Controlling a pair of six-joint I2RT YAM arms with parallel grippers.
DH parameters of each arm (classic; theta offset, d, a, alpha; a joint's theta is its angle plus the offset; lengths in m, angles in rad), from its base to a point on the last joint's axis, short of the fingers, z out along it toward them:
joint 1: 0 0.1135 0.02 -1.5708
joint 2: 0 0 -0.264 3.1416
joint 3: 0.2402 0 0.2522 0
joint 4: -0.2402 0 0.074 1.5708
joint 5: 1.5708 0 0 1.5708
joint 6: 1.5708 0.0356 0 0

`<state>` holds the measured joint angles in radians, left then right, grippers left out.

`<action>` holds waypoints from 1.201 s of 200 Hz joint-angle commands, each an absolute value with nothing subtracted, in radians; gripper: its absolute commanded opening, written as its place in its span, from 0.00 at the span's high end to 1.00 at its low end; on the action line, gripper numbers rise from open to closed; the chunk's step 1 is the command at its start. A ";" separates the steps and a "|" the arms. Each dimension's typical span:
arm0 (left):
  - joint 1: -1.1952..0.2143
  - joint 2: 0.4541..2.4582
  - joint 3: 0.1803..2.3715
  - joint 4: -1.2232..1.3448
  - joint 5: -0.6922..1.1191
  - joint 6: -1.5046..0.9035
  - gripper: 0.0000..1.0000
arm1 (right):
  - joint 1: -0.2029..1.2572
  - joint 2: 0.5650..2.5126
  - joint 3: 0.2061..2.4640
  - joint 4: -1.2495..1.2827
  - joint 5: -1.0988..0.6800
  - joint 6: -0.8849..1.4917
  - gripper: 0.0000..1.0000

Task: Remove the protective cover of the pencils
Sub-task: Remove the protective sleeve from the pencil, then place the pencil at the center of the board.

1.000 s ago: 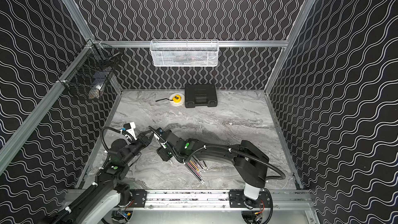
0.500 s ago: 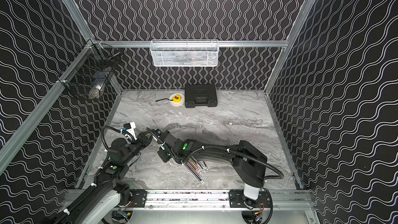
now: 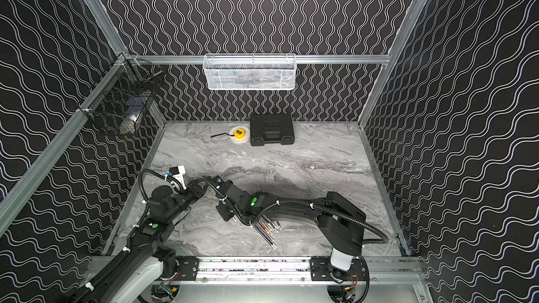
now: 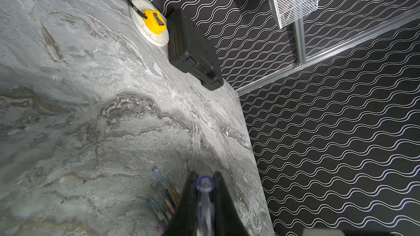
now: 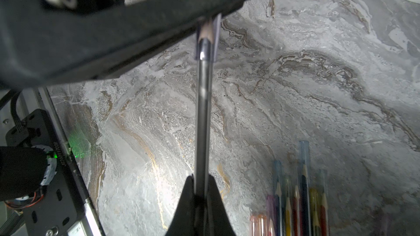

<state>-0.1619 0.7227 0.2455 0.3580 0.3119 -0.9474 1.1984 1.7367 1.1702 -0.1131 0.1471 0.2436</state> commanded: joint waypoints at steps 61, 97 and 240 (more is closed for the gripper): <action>-0.073 0.775 0.290 0.421 0.237 -0.957 1.00 | 1.262 1.713 1.101 -0.098 0.108 0.251 1.00; -0.036 0.757 0.311 0.385 0.223 -0.990 1.00 | 1.277 1.711 1.094 -0.093 0.127 0.280 1.00; 0.057 0.764 0.390 0.347 0.252 -1.017 1.00 | 1.342 1.702 1.073 -0.084 0.185 0.327 1.00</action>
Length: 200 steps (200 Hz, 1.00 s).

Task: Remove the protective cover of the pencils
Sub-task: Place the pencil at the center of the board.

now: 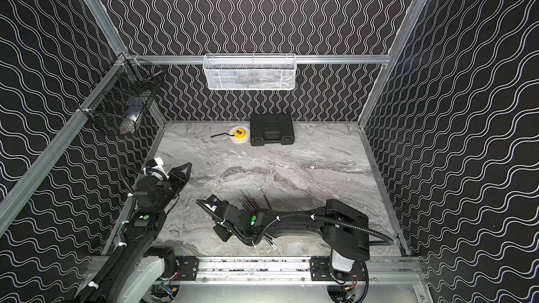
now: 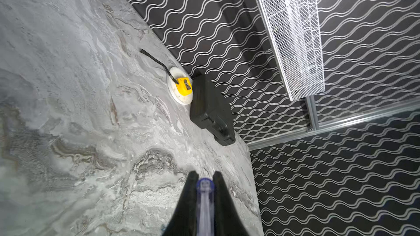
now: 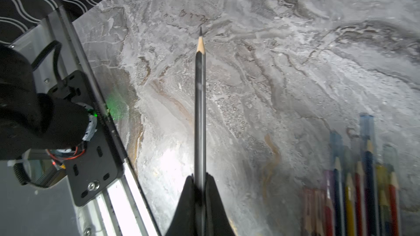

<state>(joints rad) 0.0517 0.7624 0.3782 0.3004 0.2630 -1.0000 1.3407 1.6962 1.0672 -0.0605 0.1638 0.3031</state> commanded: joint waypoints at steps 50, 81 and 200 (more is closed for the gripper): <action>0.062 0.773 0.372 0.321 0.232 -0.972 1.00 | 1.341 1.687 1.049 -0.079 0.221 0.369 1.00; 0.062 0.839 0.327 0.387 0.257 -0.960 1.00 | 1.342 1.685 1.012 -0.058 0.239 0.422 1.00; 0.023 1.239 0.247 0.577 0.313 -0.894 1.00 | 1.309 1.868 0.965 0.063 0.242 0.626 1.00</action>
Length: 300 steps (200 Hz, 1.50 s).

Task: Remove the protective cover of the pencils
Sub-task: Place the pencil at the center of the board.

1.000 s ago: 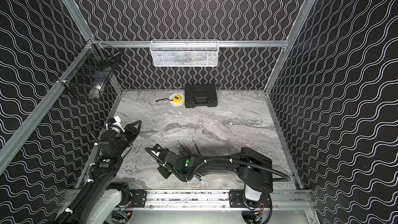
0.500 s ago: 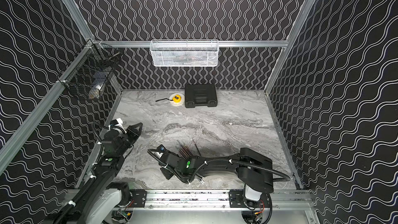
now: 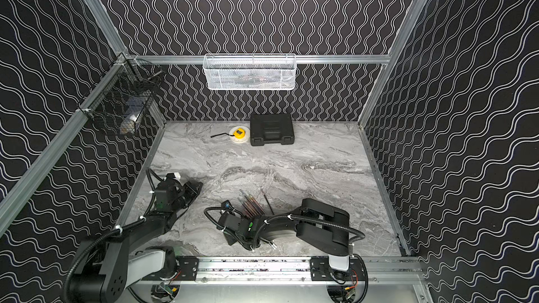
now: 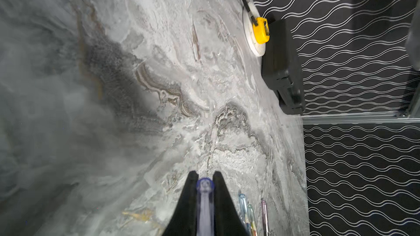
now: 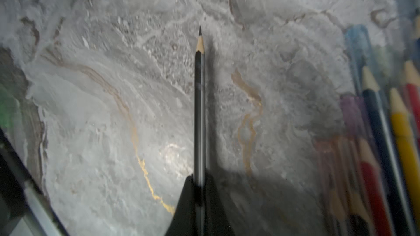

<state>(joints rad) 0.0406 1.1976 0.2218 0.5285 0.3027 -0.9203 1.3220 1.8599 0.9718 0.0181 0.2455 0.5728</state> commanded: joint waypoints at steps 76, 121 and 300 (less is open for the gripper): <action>-0.043 1.214 0.370 0.221 0.174 -0.776 1.00 | 1.284 1.914 0.976 0.053 0.229 0.654 1.00; -0.082 1.271 0.381 0.241 0.141 -0.780 1.00 | 1.282 1.929 0.989 0.048 0.224 0.669 0.94; -0.136 1.449 0.492 0.144 0.018 -0.763 1.00 | 1.270 1.935 0.978 0.068 0.203 0.683 0.72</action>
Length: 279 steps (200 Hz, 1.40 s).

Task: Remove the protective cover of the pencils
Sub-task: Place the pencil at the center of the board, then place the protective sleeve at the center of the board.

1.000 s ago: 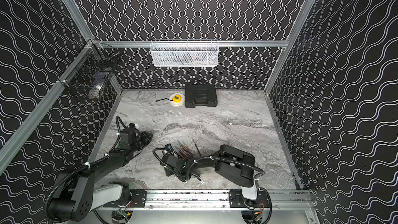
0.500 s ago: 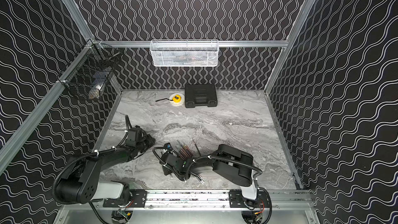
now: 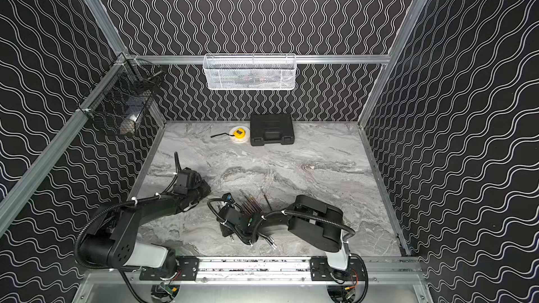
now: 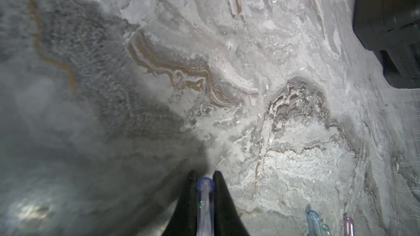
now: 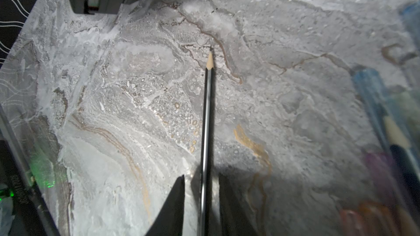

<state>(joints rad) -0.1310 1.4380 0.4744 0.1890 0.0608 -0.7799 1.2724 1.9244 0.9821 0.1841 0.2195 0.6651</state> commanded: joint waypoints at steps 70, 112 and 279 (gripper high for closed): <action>-0.159 1.497 0.546 0.080 -0.025 -0.755 0.88 | 1.271 1.942 0.989 0.065 0.195 0.674 0.72; -0.163 1.492 0.551 0.067 -0.033 -0.757 0.83 | 1.270 1.930 0.997 0.051 0.202 0.659 0.71; -0.163 1.233 0.565 -0.072 -0.019 -0.777 0.68 | 1.248 1.494 0.776 -0.228 0.337 0.777 0.69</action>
